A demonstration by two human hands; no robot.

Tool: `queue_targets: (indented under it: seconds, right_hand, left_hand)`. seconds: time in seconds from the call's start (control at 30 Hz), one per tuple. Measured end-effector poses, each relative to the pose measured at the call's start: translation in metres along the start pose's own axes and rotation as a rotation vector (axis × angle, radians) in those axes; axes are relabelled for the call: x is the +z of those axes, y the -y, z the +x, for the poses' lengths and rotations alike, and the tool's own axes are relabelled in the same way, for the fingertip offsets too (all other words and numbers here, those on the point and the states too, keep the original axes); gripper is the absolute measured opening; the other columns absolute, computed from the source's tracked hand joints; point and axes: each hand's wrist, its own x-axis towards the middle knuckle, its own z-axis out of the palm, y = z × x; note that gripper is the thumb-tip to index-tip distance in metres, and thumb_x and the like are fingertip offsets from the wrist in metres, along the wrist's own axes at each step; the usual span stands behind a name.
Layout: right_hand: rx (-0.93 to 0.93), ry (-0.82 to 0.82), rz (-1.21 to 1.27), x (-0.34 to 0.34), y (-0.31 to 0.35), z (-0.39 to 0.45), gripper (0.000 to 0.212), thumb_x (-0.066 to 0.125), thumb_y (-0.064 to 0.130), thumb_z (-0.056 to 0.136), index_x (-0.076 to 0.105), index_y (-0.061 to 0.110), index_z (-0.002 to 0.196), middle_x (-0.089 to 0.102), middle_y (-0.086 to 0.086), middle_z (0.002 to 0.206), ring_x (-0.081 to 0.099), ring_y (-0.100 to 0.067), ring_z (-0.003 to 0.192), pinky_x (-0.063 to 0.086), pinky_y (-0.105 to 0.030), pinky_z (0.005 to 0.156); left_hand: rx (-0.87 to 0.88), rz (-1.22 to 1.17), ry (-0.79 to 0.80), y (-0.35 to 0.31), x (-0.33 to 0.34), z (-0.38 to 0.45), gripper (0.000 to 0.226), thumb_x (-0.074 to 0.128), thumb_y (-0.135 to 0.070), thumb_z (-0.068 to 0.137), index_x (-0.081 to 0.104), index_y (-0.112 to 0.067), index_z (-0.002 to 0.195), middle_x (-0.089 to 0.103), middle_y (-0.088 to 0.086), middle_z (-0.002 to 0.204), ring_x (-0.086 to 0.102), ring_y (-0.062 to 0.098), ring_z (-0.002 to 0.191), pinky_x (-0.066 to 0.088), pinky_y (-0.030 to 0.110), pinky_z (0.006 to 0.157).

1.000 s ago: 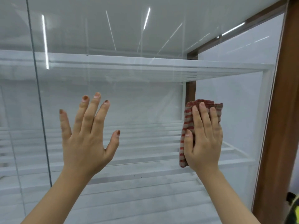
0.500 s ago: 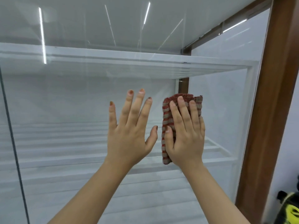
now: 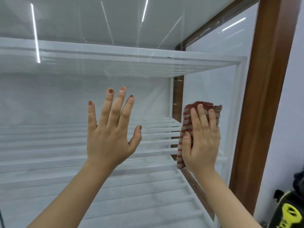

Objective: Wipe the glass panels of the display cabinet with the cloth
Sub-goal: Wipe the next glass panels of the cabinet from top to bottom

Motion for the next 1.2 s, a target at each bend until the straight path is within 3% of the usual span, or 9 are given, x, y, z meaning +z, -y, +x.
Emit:
queue_targets:
  seconds: [0.2,0.3,0.47,0.8,1.0,1.2]
  right_hand:
    - [-0.117,0.04,0.003,-0.003,-0.006,0.027,0.051,0.033,0.032,0.092,0.029,0.022,0.141,0.03,-0.002,0.148,0.019,-0.023,0.14,0.018,-0.045,0.111]
    - [-0.042,0.009,0.014,-0.007,-0.028,0.034,0.051,0.031,0.033,0.093,0.028,0.02,0.142,0.029,-0.004,0.149,0.019,-0.025,0.14,0.019,-0.049,0.112]
    - [0.019,-0.024,-0.004,-0.012,-0.051,0.026,0.05,0.025,0.037,0.097,0.03,0.015,0.142,0.03,-0.007,0.148,0.02,-0.026,0.14,0.014,-0.043,0.115]
    - [0.127,-0.059,0.023,-0.01,-0.04,0.0,0.051,0.023,0.04,0.098,0.029,0.014,0.141,0.032,-0.01,0.147,0.02,-0.027,0.139,0.013,-0.043,0.115]
    - [0.055,-0.075,0.102,-0.001,-0.019,-0.028,0.041,0.032,0.023,0.097,0.037,0.012,0.136,0.038,-0.009,0.142,0.027,-0.027,0.137,0.017,-0.039,0.115]
    - [0.081,-0.088,0.271,-0.007,0.013,-0.041,0.036,0.035,0.006,0.097,0.041,0.004,0.132,0.044,-0.01,0.135,0.032,-0.025,0.134,0.025,-0.043,0.113]
  left_hand:
    - [0.002,0.012,-0.003,0.0,-0.001,0.0,0.065,0.039,-0.043,0.088,0.026,-0.012,0.144,0.019,0.007,0.152,0.015,0.027,0.142,0.002,0.051,0.113]
    - [0.001,0.017,-0.008,0.0,0.0,0.0,0.065,0.039,-0.042,0.088,0.025,-0.012,0.144,0.02,0.008,0.152,0.015,0.027,0.142,0.004,0.052,0.113]
    - [-0.004,0.023,-0.019,-0.001,0.0,-0.001,0.065,0.04,-0.042,0.088,0.026,-0.012,0.144,0.02,0.008,0.152,0.015,0.028,0.142,0.004,0.052,0.113]
    - [-0.012,0.019,0.0,-0.003,0.0,0.0,0.065,0.04,-0.041,0.087,0.026,-0.011,0.144,0.021,0.009,0.152,0.016,0.029,0.141,0.004,0.052,0.113]
    - [0.006,0.003,0.021,-0.002,0.0,0.0,0.064,0.039,-0.042,0.089,0.026,-0.011,0.144,0.023,0.01,0.151,0.017,0.029,0.141,0.007,0.054,0.113]
    - [0.076,-0.143,0.071,0.033,-0.024,-0.027,0.06,0.042,-0.04,0.089,0.029,-0.014,0.142,0.028,0.007,0.151,0.019,0.023,0.141,0.005,0.046,0.115]
